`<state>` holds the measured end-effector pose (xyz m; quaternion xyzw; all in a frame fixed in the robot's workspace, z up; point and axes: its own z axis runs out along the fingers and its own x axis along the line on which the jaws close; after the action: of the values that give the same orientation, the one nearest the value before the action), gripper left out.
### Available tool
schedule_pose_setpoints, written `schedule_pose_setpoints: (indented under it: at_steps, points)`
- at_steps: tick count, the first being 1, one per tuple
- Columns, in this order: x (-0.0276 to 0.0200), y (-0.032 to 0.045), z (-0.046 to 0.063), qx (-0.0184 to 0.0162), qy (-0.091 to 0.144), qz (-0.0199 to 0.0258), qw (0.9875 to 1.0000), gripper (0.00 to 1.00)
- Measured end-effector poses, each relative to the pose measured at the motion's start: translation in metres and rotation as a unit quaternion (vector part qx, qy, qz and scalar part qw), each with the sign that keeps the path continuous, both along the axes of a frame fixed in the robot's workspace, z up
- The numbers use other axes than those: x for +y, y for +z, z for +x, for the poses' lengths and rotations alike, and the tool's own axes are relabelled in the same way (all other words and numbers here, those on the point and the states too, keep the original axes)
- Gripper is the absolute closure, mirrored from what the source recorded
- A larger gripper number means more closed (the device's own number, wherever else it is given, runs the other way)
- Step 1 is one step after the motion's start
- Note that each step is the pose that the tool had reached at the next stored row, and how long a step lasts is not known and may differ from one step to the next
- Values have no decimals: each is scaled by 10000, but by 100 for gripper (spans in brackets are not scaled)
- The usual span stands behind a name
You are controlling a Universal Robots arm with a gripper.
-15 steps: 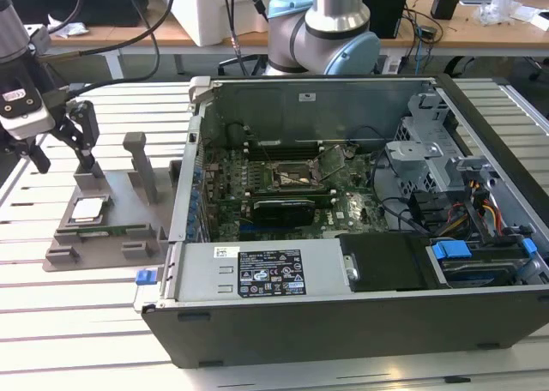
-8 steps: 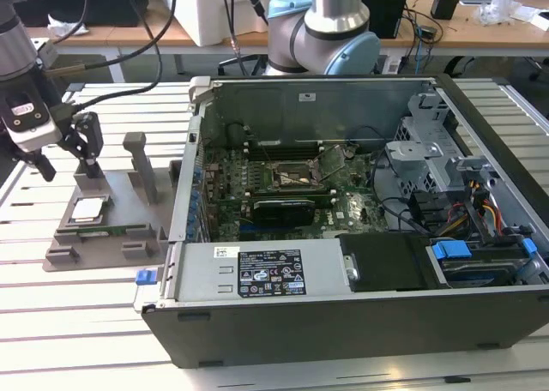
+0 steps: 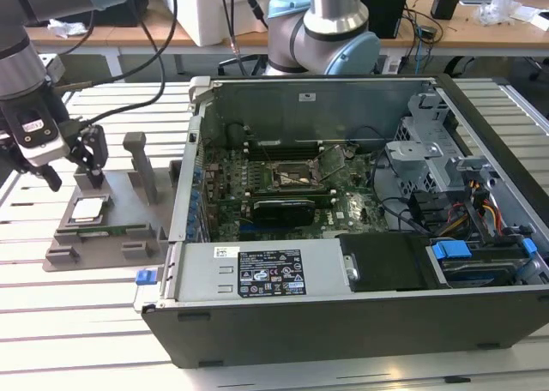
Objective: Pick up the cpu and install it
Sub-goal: 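Pick up the cpu and move it towards the insertion slot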
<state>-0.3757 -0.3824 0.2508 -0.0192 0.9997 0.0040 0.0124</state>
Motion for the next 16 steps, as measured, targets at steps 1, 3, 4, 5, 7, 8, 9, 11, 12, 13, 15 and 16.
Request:
schedule_pose_setpoints:
  at_steps: [1, 3, 4, 5, 7, 8, 9, 11, 12, 13, 15, 16]
  points:
    - [0, -20, 0, 0, 0, 0, 10000, 33]
    - [0, -50, 0, 0, 0, 0, 10000, 33]
    - [0, -68, 0, 1, 0, 0, 10000, 33]
    - [0, -96, 0, 1, 0, -1, 10000, 33]
    - [0, -131, 0, 0, 0, 0, 10000, 33]
    - [0, -146, 0, 1, 0, 0, 10000, 33]
    - [0, -161, 0, 0, 0, 0, 10000, 33]
    - [0, -197, 0, 0, 0, 0, 10000, 33]
    - [0, -212, 0, 0, 0, 0, 10000, 33]
    - [0, -221, 0, 0, 0, 0, 10000, 33]
    - [0, -242, 0, 0, 0, 0, 10000, 33]
    - [0, -256, 0, 0, 0, 0, 10000, 33]
